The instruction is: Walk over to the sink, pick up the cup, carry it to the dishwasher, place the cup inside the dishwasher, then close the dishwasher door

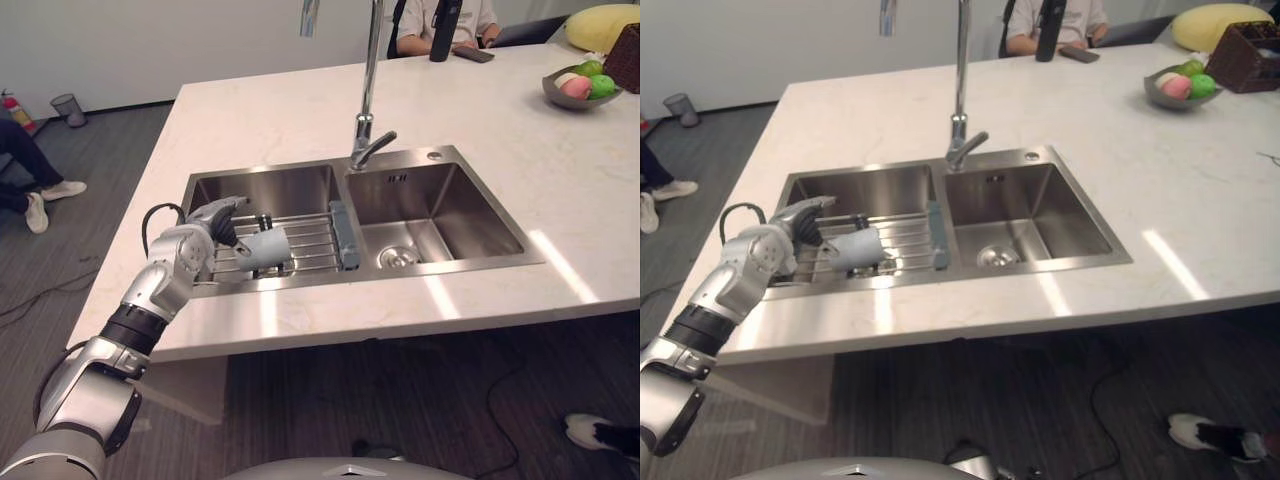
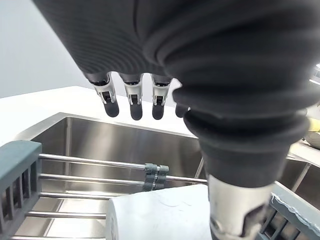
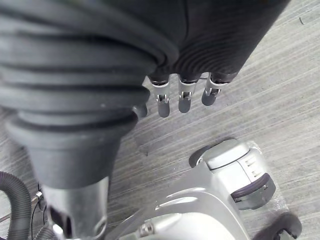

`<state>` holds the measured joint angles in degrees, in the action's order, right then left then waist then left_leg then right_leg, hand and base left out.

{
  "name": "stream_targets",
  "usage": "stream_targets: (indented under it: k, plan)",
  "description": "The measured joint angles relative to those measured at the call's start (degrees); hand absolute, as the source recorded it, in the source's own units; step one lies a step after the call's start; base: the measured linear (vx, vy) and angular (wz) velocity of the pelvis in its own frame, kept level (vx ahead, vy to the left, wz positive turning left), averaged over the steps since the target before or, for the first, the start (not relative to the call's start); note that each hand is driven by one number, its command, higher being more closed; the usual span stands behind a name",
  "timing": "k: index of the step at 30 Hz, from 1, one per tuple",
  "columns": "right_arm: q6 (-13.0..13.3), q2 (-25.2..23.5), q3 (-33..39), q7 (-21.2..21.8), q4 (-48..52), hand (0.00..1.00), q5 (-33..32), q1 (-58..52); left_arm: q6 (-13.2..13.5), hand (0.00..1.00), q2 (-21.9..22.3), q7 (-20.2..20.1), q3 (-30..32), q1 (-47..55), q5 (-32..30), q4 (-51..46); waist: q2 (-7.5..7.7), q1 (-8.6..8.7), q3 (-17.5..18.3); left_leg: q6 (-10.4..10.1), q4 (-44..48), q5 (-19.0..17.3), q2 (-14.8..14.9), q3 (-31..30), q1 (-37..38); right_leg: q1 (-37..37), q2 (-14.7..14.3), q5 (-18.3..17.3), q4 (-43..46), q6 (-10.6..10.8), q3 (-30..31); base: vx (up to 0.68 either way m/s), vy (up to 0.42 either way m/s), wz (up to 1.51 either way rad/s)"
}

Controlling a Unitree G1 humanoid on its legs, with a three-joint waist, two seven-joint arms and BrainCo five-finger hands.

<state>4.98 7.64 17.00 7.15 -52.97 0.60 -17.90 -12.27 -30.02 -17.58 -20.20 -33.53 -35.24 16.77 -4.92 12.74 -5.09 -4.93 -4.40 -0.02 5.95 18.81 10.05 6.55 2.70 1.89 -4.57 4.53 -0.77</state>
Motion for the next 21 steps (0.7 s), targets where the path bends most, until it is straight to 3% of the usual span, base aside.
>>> stream_targets:
  k: [14, 21]
  plan:
    - [0.2, 0.0, 0.0, 0.0, 0.0, 0.0, 0.9, 0.0, 2.2, 0.0, 0.0, 0.0, 0.0, 2.4, 0.0, 0.3, 0.0, -0.12, 0.0, 0.0, 0.0, 0.0, 0.0, 0.0, 0.0, 0.0, 0.0, 0.0, 0.0, 0.0, 0.0, -0.01, -0.008, 0.0]
    - [-0.2, 0.1, -0.1, 0.1, 0.3, 0.0, 0.6, 0.1, 2.2, 0.0, 0.0, 2.3, 0.0, 2.9, 0.0, 0.7, -0.23, -0.01, -0.4, 0.0, 0.0, 0.0, 0.0, 0.0, -1.0, -1.0, -0.1, 0.1, 0.0, 0.0, 0.1, 0.0, -0.005, 0.0]
